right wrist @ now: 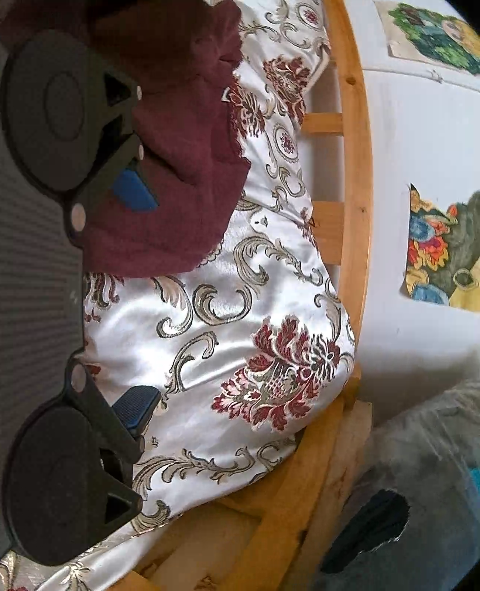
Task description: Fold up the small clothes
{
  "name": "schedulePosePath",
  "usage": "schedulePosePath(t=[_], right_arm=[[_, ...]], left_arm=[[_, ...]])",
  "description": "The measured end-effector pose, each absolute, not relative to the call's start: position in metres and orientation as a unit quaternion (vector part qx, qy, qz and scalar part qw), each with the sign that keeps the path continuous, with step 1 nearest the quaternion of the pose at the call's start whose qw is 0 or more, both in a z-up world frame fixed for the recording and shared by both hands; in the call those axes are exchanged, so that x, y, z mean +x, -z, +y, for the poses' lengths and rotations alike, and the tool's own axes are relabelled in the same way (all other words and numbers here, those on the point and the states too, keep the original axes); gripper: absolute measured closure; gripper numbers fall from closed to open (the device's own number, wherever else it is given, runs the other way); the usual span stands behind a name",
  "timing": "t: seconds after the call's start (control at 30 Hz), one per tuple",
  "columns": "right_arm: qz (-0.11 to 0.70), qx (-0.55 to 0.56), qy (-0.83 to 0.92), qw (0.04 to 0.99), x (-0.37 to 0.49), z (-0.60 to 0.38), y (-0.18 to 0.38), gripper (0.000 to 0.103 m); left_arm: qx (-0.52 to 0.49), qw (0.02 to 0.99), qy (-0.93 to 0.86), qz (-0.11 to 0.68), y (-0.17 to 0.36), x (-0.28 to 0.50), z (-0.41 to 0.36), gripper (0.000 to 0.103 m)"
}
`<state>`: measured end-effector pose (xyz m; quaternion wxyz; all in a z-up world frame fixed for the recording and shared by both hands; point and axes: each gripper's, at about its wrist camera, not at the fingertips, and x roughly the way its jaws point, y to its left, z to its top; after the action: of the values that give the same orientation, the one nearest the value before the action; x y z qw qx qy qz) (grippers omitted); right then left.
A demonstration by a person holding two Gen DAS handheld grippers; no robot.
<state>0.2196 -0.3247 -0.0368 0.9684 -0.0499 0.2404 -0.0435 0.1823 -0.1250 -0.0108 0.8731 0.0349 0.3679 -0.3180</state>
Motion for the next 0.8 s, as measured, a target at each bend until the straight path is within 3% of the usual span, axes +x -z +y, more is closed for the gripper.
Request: schedulePosePath(t=[0.17,0.37,0.53,0.8], right_arm=[[0.236,-0.049,0.048,0.969,0.219,-0.325,0.036,0.000],[0.226,-0.031,0.050,0.972,0.216,-0.326,0.034,0.000],[0.214,-0.024,0.052,0.975,0.214,-0.326,0.031,0.000],[0.198,0.016,0.026,0.980,0.209,-0.326,0.028,0.000]], left_arm=[[-0.077,0.869,0.319,0.371,0.004,0.182,-0.096,0.030],[-0.164,0.890,0.224,0.361,0.002,0.190,-0.051,0.021],[-0.215,0.893,0.113,0.380,0.006,0.223,-0.013,0.023],[-0.311,0.858,0.102,0.396,0.023,0.277,0.015,0.026]])
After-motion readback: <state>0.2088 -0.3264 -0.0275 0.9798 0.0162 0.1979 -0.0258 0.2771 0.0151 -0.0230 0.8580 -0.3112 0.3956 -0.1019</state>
